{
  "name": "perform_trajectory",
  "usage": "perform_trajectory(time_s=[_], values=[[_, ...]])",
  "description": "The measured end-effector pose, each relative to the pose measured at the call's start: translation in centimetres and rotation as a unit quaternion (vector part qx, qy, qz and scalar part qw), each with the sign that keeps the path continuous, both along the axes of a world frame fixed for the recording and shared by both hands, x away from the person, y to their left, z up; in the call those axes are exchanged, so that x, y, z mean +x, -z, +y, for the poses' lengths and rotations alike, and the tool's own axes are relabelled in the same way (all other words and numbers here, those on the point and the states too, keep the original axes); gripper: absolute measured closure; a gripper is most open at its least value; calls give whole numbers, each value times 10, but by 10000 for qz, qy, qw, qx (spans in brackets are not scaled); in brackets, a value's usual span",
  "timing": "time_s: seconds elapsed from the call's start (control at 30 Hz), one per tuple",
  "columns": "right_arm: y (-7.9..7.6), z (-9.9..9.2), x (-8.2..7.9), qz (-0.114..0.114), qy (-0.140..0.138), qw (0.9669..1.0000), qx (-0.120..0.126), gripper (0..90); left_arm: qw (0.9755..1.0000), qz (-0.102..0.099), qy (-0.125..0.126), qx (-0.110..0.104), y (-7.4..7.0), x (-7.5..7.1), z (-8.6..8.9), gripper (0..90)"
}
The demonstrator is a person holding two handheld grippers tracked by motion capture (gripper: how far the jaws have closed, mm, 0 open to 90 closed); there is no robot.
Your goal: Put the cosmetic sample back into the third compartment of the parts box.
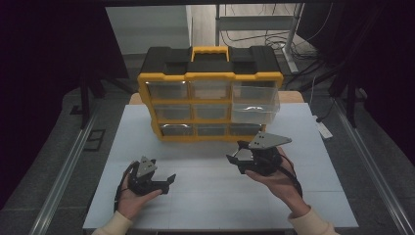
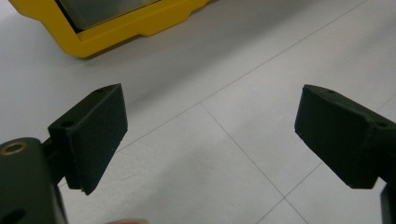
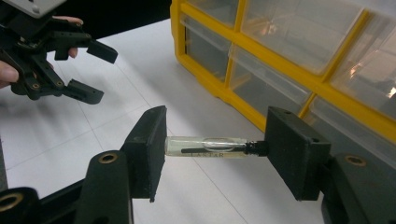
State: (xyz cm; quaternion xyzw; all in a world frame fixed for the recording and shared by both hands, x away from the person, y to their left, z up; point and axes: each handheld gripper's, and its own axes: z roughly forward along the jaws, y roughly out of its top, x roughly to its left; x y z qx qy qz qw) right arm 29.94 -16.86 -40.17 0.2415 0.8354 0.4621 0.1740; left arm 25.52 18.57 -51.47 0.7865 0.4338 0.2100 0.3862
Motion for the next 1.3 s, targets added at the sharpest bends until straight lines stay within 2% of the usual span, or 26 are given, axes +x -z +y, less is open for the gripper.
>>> perform_trajectory(time_s=[0.27, 0.4, 0.77, 1.3], values=[[-8, -3, -3, -98, 14, 9999, 81, 401, 10000, -5, 3, 2, 0, 0, 0, 98], [-12, -5, -4, -113, -5, 9998, 188, 402, 10000, 5, 4, 7, 0, 0, 0, 98], [-24, -11, -10, -334, 24, 9985, 425, 402, 10000, 2, 7, 13, 0, 0, 0, 98], [-37, -16, -16, -449, -47, 9962, 750, 402, 10000, -13, -7, -24, -1, 0, 0, 98]])
